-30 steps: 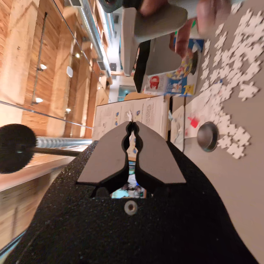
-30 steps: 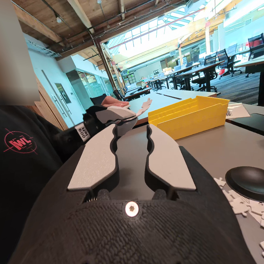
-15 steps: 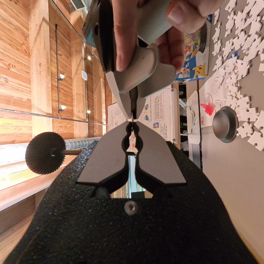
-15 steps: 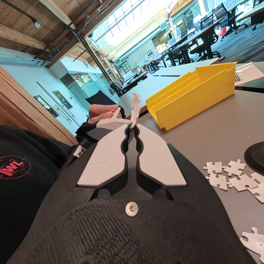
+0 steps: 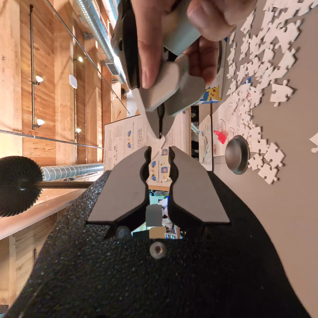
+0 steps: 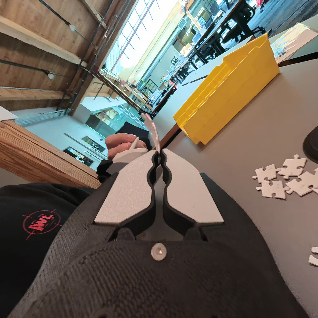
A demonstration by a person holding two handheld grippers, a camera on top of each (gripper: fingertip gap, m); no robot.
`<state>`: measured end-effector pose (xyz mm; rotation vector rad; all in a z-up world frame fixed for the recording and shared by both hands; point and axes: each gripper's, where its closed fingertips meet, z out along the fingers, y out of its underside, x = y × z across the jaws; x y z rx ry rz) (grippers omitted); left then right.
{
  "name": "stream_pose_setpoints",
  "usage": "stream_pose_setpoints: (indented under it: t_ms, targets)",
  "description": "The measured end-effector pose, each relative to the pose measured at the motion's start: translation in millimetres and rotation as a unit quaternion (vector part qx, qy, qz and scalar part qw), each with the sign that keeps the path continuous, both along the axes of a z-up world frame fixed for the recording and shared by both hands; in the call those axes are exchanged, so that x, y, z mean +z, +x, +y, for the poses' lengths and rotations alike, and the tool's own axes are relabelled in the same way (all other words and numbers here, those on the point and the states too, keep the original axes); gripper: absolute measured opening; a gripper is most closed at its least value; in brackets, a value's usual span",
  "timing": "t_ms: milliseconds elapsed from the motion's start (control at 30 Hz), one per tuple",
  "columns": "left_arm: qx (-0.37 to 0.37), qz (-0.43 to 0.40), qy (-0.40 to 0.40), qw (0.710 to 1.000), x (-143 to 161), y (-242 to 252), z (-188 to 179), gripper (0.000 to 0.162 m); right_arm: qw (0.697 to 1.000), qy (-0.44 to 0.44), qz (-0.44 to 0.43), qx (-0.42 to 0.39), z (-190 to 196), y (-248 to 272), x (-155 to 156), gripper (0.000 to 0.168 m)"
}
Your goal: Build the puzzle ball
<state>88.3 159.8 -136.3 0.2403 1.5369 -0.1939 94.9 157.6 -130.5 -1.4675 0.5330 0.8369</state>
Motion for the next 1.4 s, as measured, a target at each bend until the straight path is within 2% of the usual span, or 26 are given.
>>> stream_pose_setpoints:
  t_ms: [133,267,433,500,600,733,833,967,1033,1267,1400]
  targets:
    - [0.018,-0.014,0.021,1.000,-2,5,3,0.018,1.000,0.009,0.023,0.017,0,-5,0,0.002]
    - [0.020,-0.019,0.016,0.999,-2,7,3,0.004,1.000,0.004,0.026,0.012,1,-4,-4,0.003]
    - [0.007,0.012,-0.047,0.999,1,5,1,0.002,0.999,0.025,0.016,0.019,0,-6,2,0.006]
    - [-0.004,0.020,-0.070,0.997,4,3,1,0.001,0.999,0.036,0.000,0.021,-1,-7,6,0.010]
    - [-0.007,0.022,-0.088,0.996,8,2,3,0.002,0.999,0.007,-0.040,0.013,-4,-3,-4,0.027]
    - [0.019,0.004,-0.061,0.998,6,2,16,0.001,0.989,-0.045,-0.142,-0.002,-12,3,-26,0.035]
    - [0.028,0.007,-0.063,0.998,2,2,22,0.001,0.960,-0.115,-0.255,0.025,-17,0,-59,0.034]
    - [0.039,0.005,-0.068,0.997,2,2,29,0.001,0.885,-0.182,-0.422,0.074,-18,-6,-108,0.035]
    - [0.044,0.003,-0.068,0.997,2,3,32,0.001,0.848,-0.210,-0.477,0.100,-16,-6,-129,0.038]
    - [0.060,0.026,-0.088,0.994,-9,0,43,0.001,0.753,-0.260,-0.561,0.226,-10,-13,-168,0.045]
    - [0.068,0.035,-0.107,0.991,-13,-4,52,0.001,0.736,-0.276,-0.565,0.251,-7,-10,-176,0.046]
